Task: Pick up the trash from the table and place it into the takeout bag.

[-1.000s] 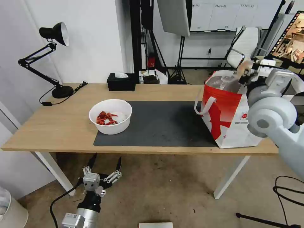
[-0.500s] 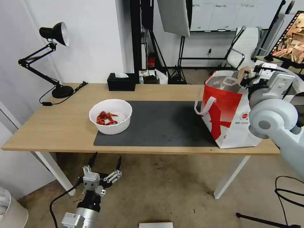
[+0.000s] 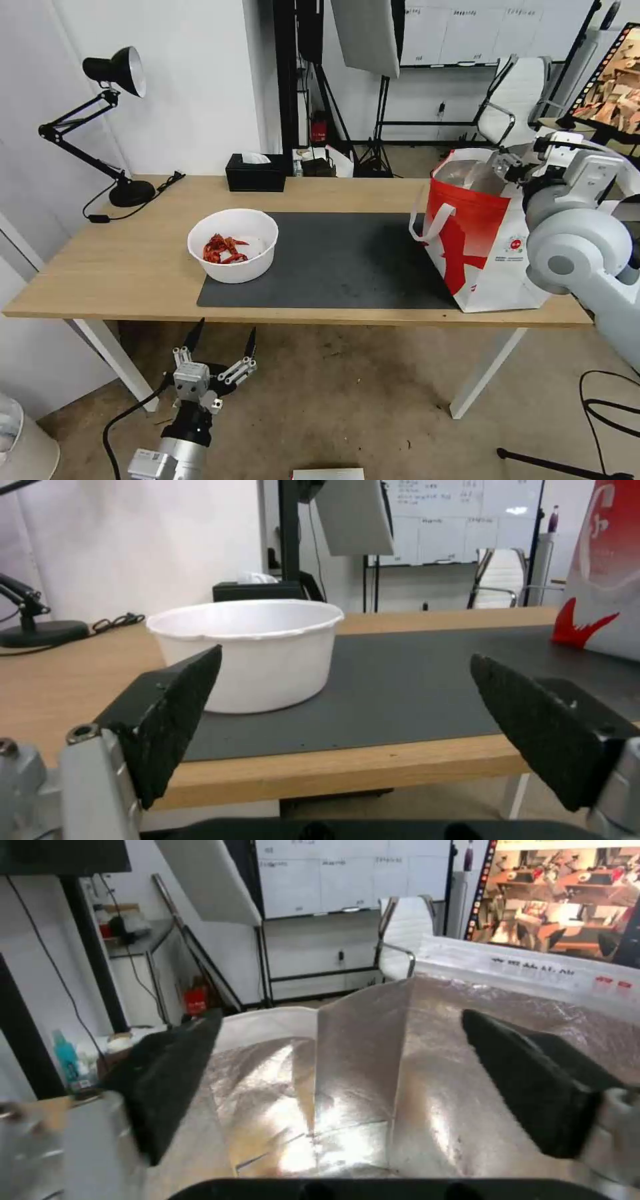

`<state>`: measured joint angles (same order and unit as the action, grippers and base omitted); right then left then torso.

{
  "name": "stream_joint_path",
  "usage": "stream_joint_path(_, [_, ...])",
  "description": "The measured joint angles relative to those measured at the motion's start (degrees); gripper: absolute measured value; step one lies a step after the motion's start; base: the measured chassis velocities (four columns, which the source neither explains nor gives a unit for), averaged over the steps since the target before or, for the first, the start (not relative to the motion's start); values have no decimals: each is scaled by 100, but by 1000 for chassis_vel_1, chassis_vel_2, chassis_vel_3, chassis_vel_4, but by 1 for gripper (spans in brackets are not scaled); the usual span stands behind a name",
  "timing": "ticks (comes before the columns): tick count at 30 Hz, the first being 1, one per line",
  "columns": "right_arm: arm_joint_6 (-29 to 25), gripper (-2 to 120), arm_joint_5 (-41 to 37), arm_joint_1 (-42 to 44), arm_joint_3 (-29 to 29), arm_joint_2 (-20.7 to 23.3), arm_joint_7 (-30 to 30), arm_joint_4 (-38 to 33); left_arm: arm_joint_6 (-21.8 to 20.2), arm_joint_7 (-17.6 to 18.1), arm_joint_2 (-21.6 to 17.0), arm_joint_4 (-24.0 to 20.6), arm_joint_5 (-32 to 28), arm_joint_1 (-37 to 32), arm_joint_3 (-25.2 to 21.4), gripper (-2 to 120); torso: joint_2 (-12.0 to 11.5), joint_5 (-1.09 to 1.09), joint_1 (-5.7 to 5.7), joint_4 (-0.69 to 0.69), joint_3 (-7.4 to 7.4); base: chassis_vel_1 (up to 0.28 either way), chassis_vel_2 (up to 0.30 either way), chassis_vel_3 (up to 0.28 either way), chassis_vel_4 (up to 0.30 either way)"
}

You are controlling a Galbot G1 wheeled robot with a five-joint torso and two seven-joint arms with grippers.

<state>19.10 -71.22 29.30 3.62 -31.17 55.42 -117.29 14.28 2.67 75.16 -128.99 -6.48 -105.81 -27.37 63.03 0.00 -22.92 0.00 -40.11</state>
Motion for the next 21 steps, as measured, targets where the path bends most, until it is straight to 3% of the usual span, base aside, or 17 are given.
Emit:
stream_joint_path(6, [-262, 100, 1, 182, 187, 72, -337, -184, 2, 0, 28, -79, 32, -39, -9, 100, 0, 0, 0, 0, 0, 0, 0, 0, 0])
stream_joint_path(13, [-1540, 100, 500, 1283, 697, 107, -2168, -828, 165, 1, 163, -180, 82, -144, -105, 100, 0, -1, 0, -2, 1, 0, 0, 0, 0])
stream_joint_path(19, [-2174, 100, 875, 2151, 875, -16, -2974, -1152, 265, 8, 347, -299, 129, -268, -212, 100, 0, -1, 0, 2, 0, 0, 0, 0, 0])
stream_joint_path(21, [-2585, 100, 1255, 2905, 1101, -117, -3488, -1251, 265, 11, 361, -335, 128, -276, -236, 100, 0, 0, 0, -1, 1, 0, 0, 0, 0])
